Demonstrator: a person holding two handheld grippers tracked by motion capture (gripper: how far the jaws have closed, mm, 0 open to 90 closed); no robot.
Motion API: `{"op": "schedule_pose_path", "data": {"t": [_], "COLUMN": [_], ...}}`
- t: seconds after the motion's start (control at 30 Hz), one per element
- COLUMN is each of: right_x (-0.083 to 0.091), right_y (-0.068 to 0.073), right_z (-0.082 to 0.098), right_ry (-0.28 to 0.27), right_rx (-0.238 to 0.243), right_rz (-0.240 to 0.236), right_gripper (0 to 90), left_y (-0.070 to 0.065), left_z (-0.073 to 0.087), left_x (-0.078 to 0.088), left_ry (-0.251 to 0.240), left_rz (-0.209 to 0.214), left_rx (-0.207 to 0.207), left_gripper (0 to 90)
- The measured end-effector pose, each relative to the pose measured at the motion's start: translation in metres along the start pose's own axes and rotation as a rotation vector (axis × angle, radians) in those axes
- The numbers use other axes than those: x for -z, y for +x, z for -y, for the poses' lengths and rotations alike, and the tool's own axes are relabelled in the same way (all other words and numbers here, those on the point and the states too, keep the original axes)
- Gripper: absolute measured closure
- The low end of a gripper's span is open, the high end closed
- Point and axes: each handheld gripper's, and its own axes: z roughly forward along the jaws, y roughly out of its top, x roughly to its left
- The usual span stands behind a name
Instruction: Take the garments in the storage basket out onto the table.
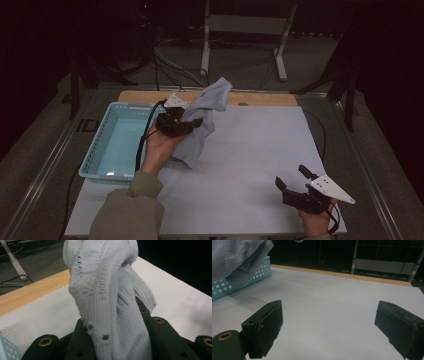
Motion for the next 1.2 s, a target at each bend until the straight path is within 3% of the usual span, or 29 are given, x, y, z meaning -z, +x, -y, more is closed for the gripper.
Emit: {"op": "schedule_pose_path", "data": {"t": [1.2], "right_x": [0.001], "right_y": [-0.001], "right_z": [0.0], "right_ry": [-0.007], "right_rx": [0.001], "right_rz": [0.007], "right_gripper": [7.9], "left_y": [-0.021], "left_z": [0.008], "left_x": [-0.034], "left_ry": [0.002], "left_rz": [0.046], "left_rx": [0.024], "left_gripper": [71.3]}}
